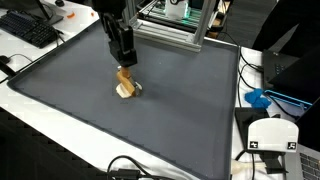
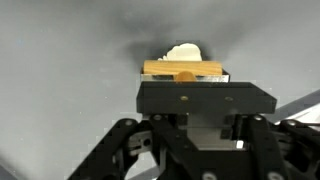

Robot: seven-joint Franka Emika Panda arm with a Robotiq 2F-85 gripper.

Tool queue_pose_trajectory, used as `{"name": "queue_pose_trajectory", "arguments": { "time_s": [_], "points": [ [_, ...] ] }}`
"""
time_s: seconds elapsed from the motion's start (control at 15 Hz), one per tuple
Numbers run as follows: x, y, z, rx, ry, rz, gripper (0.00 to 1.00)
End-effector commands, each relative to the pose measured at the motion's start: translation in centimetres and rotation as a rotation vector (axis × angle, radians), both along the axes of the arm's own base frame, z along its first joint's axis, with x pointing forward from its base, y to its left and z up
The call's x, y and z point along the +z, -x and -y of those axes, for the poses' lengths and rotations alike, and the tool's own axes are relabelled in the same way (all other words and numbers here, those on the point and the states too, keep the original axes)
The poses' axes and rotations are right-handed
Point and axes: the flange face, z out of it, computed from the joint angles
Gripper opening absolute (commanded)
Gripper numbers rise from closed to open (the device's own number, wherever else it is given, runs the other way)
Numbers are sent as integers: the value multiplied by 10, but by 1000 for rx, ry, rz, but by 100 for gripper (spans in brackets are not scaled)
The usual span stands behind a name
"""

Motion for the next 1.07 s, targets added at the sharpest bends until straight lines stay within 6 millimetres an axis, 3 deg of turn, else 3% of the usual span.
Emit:
{"name": "queue_pose_trajectory", "arguments": {
  "time_s": [0.0, 0.33, 0.8, 1.0],
  "points": [
    [-1, 5, -2, 6, -25, -61, 35],
    [-10, 12, -3, 10, -25, -121, 35],
    [13, -3, -1, -8, -23, 39, 35],
    [9, -5, -1, -3, -8, 55, 35]
  ]
}}
